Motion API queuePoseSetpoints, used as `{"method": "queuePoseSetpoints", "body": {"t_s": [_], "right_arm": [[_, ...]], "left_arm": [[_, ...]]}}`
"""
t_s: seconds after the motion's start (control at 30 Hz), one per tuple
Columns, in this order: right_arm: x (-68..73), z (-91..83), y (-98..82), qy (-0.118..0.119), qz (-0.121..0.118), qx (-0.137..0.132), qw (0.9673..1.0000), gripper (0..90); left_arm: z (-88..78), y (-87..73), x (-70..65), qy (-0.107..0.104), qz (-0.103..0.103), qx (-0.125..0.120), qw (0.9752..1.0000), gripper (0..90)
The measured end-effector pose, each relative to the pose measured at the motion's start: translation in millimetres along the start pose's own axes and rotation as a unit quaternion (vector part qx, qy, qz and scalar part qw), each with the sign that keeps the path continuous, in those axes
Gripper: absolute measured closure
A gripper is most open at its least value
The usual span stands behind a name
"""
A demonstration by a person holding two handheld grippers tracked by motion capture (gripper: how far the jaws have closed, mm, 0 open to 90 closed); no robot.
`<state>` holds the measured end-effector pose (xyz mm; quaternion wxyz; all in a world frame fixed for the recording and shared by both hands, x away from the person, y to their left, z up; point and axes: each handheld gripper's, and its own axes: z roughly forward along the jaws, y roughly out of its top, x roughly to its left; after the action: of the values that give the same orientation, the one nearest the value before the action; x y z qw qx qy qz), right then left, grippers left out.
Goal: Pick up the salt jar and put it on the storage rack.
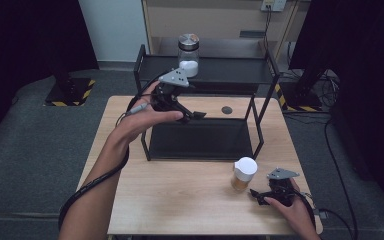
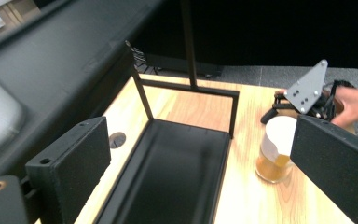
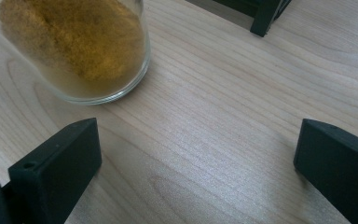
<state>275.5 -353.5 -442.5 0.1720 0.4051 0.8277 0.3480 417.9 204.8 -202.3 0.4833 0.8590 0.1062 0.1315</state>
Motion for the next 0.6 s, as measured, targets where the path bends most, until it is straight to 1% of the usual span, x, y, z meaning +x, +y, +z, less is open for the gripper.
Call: {"method": "queuePoseSetpoints", "body": {"t_s": [0.13,0.23,0.4,0.43,0.5,0.6], "right_arm": [[0.0,0.0,0.0,0.0,0.0,0.0,1.0,1.5],[0.1,0.0,0.0,0.0,0.0,0.0,1.0,1.5],[0.1,-0.1,0.2,0.0,0.001,0.001,1.0,1.5],[0.1,-0.1,0.2,0.0,0.001,0.001,1.0,1.5],[0.1,-0.2,0.2,0.0,0.001,0.001,1.0,1.5],[0.1,-0.1,0.2,0.0,0.001,0.001,1.0,1.5]], "left_arm": [[7.7,-17.2,-7.3,-0.007,0.0,0.008,0.9999,3.5],[12.8,-33.0,-12.3,-0.013,-0.003,0.006,0.9999,3.5],[21.3,-61.9,-21.7,-0.021,-0.016,0.005,0.9996,3.5],[23.5,-70.1,-24.5,-0.022,-0.02,0.004,0.9996,3.6],[27.5,-80.8,-29.0,-0.023,-0.025,0.006,0.9994,3.6],[34.9,-95.2,-35.6,-0.025,-0.029,0.016,0.9991,3.6]]}}
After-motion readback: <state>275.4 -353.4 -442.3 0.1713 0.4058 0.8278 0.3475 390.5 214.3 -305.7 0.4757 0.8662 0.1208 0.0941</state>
